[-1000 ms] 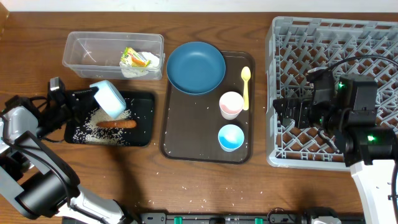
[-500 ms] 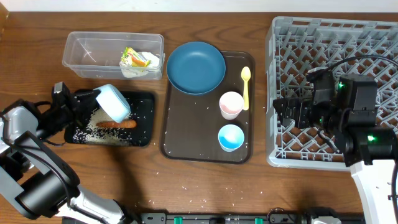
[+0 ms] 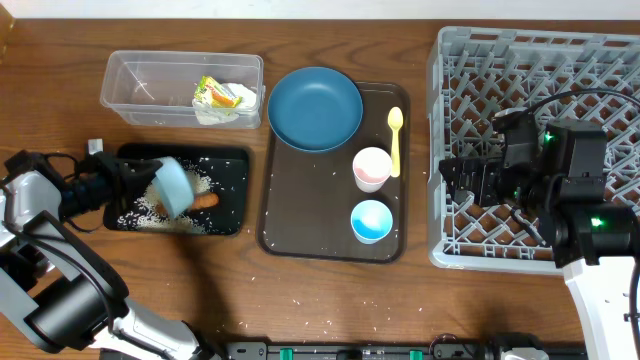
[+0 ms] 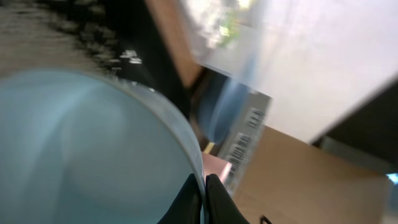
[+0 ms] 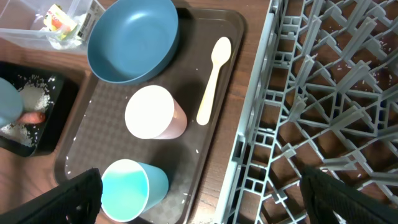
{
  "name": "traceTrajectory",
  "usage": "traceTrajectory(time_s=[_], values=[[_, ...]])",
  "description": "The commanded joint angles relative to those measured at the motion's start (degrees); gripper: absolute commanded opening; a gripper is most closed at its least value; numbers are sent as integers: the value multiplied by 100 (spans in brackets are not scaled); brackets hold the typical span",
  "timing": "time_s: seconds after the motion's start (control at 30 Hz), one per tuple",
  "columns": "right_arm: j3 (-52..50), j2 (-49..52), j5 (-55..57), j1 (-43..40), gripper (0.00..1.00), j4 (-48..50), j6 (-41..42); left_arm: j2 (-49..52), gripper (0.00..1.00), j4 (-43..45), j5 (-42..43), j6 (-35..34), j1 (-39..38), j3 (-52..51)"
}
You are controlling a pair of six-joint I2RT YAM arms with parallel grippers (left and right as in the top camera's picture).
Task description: Sort waste into correct bins and load items into the dishwasher rack
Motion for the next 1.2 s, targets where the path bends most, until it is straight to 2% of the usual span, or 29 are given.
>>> traceTrajectory(time_s=[0.0,0.27,0.47,0.73,0.8,0.93,1.17], values=[[98,2,17,50,99,9,28,24,6,-22,-540,-291,13,-26],[98,2,17,50,99,13,28,-50,6,254,634,-273,7,-26],[98,2,20,50,99,13,26,-247,6,247,1565,20,-131,-26],[98,2,24,50,99,11,26,-634,6,203,2033,149,-551,-26],[98,2,55,50,99,11,26,-824,6,155,1888,162,-745,-26],[98,2,131,50,99,15,28,-1346,6,-46,920,160,-1373,-26],[98,2,129,50,99,39,31,-2037,6,-111,-1982,125,-3311,-26]])
